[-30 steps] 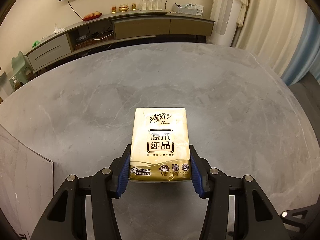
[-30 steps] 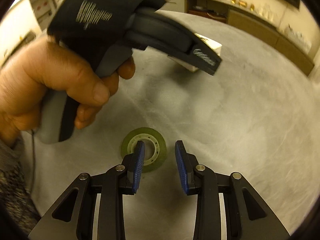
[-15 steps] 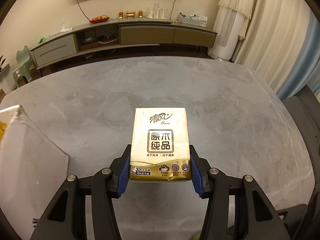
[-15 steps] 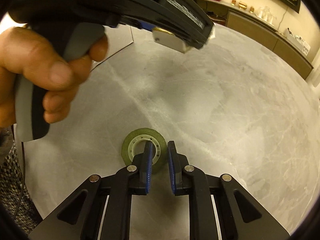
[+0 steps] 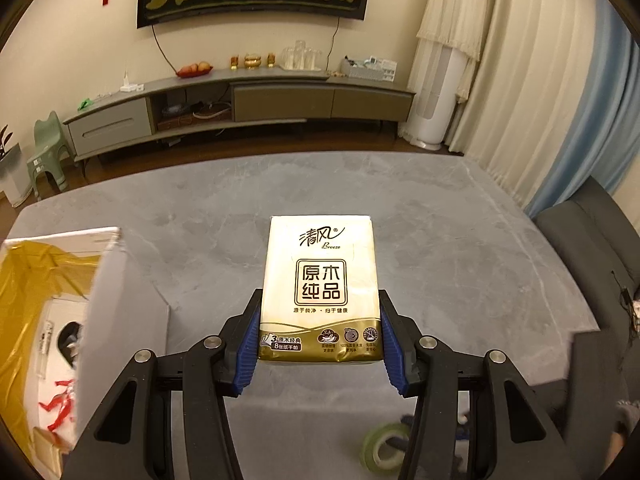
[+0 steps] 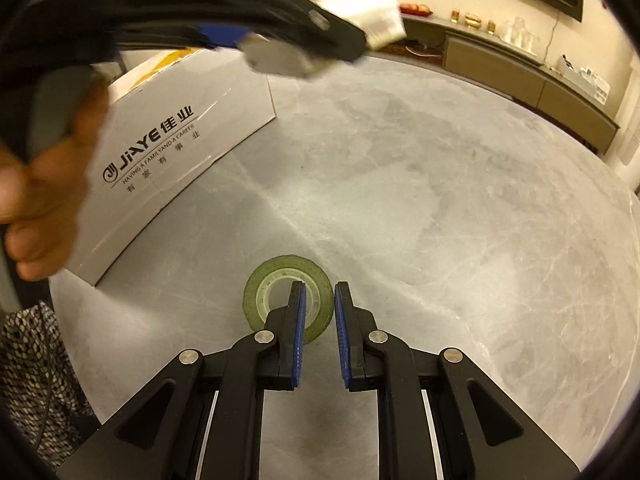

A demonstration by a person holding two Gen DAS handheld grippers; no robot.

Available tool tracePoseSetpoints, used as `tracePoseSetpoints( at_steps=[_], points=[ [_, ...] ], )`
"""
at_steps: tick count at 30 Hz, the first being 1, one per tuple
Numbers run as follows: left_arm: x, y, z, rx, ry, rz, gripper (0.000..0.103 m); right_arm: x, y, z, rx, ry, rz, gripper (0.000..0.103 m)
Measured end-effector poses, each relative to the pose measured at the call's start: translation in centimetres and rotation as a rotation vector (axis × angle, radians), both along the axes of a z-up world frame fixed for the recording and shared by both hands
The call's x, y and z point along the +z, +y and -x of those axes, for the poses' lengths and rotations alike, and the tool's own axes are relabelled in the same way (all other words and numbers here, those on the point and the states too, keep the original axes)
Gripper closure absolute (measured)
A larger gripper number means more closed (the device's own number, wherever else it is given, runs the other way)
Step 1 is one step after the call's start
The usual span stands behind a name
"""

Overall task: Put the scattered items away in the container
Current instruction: 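Lift the tissue pack with the left tool while the right tool grasps the green tape roll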

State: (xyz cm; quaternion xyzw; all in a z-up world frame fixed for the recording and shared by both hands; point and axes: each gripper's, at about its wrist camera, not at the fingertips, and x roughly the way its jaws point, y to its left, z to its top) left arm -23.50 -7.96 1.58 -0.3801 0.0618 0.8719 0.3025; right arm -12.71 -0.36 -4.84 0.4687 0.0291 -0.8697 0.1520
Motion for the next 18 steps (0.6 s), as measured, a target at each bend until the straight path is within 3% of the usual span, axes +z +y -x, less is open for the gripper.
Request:
tracePoseSetpoints(
  at_steps=[10,18],
  points=[
    [3.1,-4.6,-3.3,0.008,0.072,-0.017,0.05,0.8,-1.8,-1.5,-0.016,0.055,0.022,0.088],
    [4.7,-9.9,-5.0,0.062,0.096,-0.076,0.05,1.9,-2.6,-2.8,-0.067,0.095,0.081,0.088]
  ],
)
